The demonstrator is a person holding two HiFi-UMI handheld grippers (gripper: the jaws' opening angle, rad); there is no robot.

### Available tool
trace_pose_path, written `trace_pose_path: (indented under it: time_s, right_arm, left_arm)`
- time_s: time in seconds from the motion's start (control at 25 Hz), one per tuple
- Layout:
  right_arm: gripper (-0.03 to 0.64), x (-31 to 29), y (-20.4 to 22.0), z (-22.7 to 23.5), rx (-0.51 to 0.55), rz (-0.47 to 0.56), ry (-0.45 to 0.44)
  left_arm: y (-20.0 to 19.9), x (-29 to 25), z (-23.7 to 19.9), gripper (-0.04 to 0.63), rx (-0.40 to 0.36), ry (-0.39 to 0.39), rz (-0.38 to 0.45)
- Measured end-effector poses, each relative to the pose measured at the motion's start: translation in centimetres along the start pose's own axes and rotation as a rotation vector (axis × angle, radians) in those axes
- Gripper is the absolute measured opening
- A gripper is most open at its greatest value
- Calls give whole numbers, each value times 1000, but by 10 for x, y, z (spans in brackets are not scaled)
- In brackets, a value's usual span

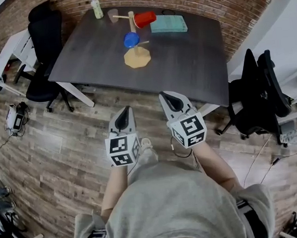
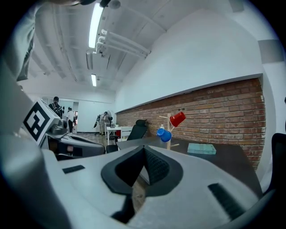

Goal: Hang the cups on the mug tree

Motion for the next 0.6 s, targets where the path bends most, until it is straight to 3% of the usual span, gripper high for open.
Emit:
trace_pose_path:
  time_s: [0.6]
  right_arm:
    - [0, 97, 7, -38, -39, 27, -11]
  left_arm:
    - [20, 70, 59, 11, -28, 69, -4]
Point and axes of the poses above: the fingertips, and each gripper's own axes: x backward along the fingers, z to its right, y out of its underside, the point moved 4 cm from there along x, backward along the fingers, and after that the axes turned 6 degrees about z, right-handed, at the moved point
